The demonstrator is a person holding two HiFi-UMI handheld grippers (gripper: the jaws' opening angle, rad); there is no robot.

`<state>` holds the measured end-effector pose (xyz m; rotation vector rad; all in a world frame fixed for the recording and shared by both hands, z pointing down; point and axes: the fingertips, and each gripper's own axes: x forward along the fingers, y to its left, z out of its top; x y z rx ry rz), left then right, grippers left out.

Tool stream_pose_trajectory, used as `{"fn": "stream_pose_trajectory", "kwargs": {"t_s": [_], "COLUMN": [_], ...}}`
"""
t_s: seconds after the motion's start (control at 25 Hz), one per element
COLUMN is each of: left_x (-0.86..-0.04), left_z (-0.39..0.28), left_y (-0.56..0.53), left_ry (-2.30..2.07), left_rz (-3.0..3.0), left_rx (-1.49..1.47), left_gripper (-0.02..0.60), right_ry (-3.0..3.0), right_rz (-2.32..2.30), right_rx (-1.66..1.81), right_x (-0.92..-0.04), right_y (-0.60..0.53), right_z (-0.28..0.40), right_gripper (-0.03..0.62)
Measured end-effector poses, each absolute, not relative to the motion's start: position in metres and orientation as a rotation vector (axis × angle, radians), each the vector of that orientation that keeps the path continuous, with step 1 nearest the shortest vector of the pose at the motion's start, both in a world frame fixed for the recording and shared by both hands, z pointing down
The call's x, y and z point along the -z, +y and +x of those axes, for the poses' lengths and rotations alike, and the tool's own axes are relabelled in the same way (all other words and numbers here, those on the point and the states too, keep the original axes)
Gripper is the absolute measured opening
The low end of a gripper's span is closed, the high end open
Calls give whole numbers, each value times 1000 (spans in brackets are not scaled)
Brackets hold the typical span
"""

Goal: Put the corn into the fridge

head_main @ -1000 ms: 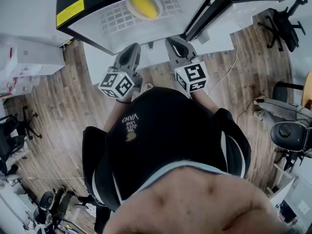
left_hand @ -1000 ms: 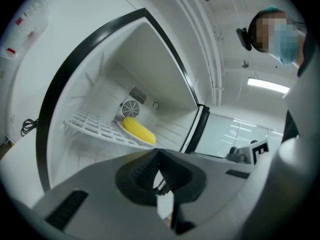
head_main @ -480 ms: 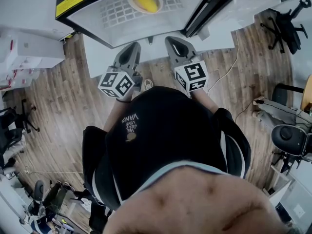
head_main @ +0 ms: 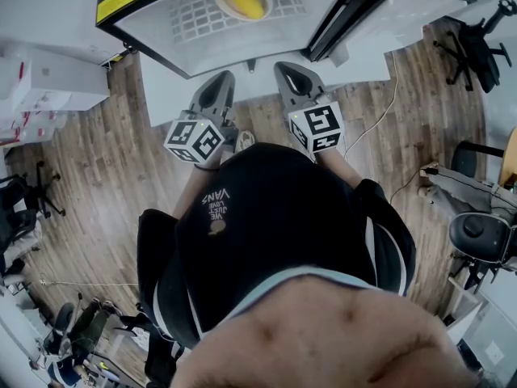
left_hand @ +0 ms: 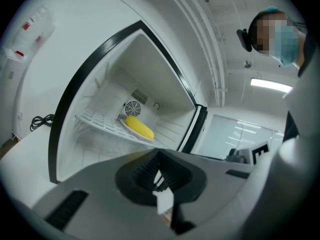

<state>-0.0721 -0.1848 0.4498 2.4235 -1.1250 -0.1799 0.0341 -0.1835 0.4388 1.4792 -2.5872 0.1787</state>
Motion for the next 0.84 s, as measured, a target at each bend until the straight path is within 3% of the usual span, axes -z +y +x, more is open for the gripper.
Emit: {"fn": "stream_pose_trajectory", "kwargs": {"t_s": [0.84], "left_x": [-447], "left_z": [-76], "left_y": [-188], "left_ry": [-1120], "left_rz": [2432], "left_rx": [183], "left_gripper": [18], "right_ry": [-2563], "right_rz": [1488], "right_rx": [-175], "right_x": [-439], "right_y": [-187], "right_z": [33], "right_gripper": [12]}}
